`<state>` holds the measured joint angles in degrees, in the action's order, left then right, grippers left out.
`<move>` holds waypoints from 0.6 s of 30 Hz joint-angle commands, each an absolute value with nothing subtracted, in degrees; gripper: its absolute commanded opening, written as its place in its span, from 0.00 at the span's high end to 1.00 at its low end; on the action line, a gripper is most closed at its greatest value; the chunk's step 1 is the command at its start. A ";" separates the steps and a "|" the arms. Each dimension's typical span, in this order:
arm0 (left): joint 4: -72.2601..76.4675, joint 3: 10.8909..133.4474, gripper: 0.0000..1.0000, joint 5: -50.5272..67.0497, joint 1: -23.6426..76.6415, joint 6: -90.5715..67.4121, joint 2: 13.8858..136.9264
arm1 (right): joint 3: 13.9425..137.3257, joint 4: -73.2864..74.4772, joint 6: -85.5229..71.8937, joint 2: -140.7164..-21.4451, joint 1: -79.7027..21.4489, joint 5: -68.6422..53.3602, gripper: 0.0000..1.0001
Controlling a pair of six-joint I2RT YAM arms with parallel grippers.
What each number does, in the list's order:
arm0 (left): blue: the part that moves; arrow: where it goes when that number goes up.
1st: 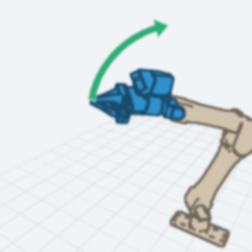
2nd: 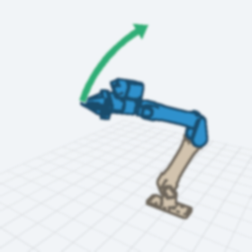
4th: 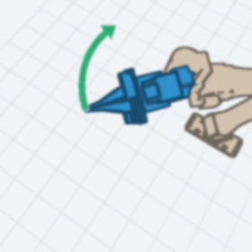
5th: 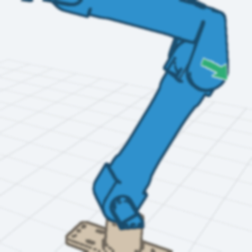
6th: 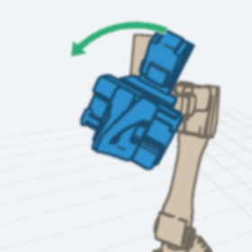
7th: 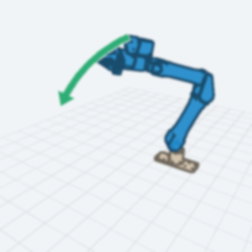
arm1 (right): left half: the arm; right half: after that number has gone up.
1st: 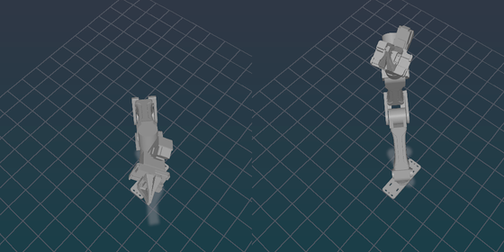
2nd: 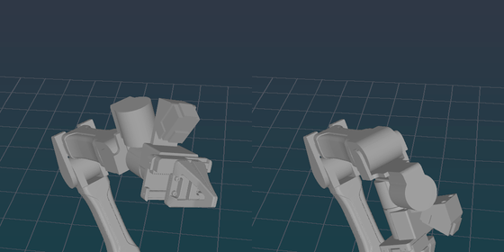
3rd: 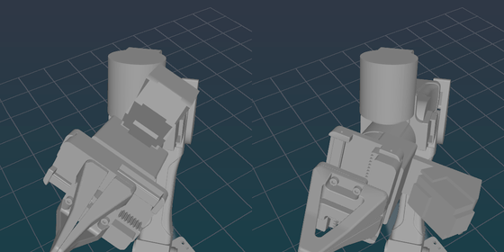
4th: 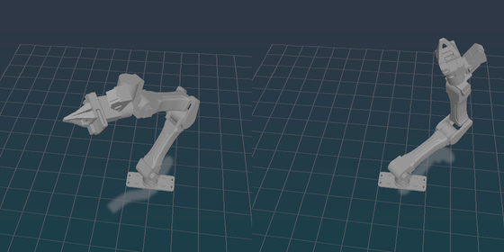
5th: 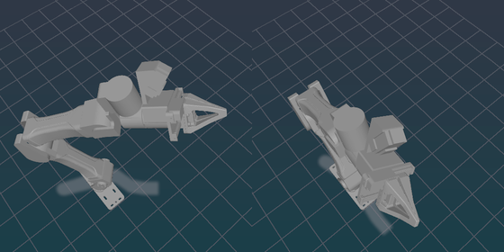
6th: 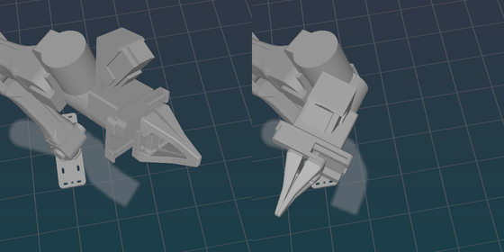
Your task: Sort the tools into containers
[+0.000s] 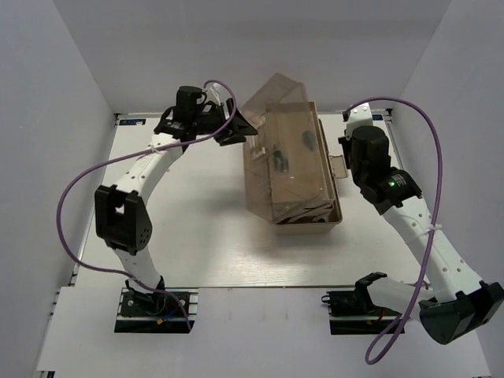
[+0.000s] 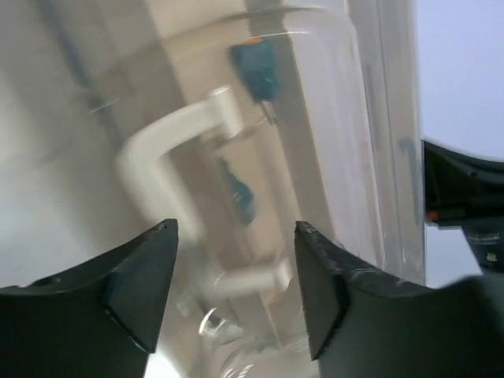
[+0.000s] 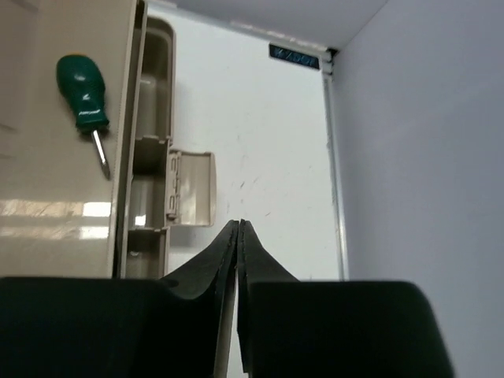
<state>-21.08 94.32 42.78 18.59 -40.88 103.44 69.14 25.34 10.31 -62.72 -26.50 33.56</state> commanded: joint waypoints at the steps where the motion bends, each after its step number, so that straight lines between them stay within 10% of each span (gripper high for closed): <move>1: -27.06 94.66 0.25 31.67 16.52 -35.87 90.75 | 71.98 29.35 7.21 -63.63 -24.79 28.92 0.89; 18: -34.45 60.74 0.01 10.29 16.00 -28.65 56.62 | 74.35 41.21 5.72 -67.41 -22.32 17.39 0.10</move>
<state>-30.39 64.51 15.18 15.97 -30.50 59.44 70.65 36.97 7.49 -66.30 -22.39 19.25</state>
